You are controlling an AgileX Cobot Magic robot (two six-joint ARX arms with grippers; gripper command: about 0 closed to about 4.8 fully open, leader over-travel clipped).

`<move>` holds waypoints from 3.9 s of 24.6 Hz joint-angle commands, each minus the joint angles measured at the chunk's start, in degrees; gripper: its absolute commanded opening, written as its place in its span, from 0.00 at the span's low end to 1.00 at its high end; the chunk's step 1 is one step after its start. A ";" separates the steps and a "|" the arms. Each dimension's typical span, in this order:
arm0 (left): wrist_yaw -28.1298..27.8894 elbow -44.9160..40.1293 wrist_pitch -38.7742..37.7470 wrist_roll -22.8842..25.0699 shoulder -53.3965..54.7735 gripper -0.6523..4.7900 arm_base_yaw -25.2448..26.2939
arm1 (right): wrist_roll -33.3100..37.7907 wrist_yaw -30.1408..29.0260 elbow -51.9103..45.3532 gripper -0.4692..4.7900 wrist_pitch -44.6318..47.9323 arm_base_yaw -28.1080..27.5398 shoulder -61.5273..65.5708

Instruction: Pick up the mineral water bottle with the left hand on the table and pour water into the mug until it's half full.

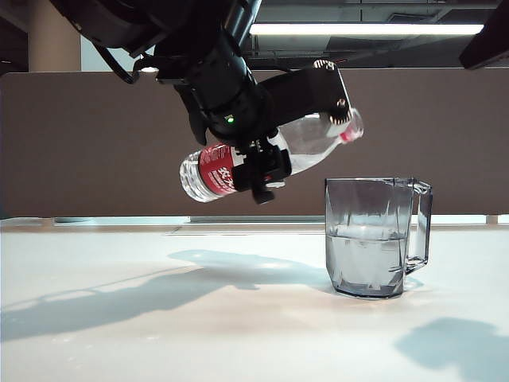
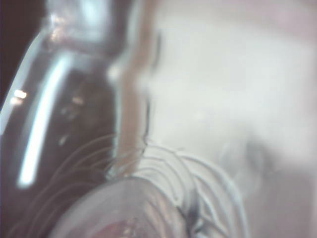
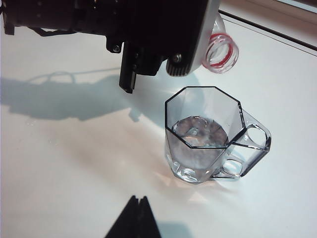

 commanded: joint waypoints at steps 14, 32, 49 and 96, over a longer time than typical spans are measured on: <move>18.62 -2.82 -4.79 -52.43 -12.72 0.60 9.86 | 0.17 -0.26 0.46 0.09 1.07 0.04 -0.04; 24.55 -25.42 10.78 -64.13 -23.87 0.60 16.41 | 0.20 -0.26 0.46 0.09 1.03 0.11 -0.04; 13.44 -31.32 19.08 -66.42 -24.04 0.60 16.44 | 0.20 -0.28 0.46 0.09 1.05 0.11 -0.04; 22.77 -34.34 19.23 -71.25 -22.27 0.81 16.28 | 0.17 -0.46 0.46 0.09 1.07 0.11 -0.04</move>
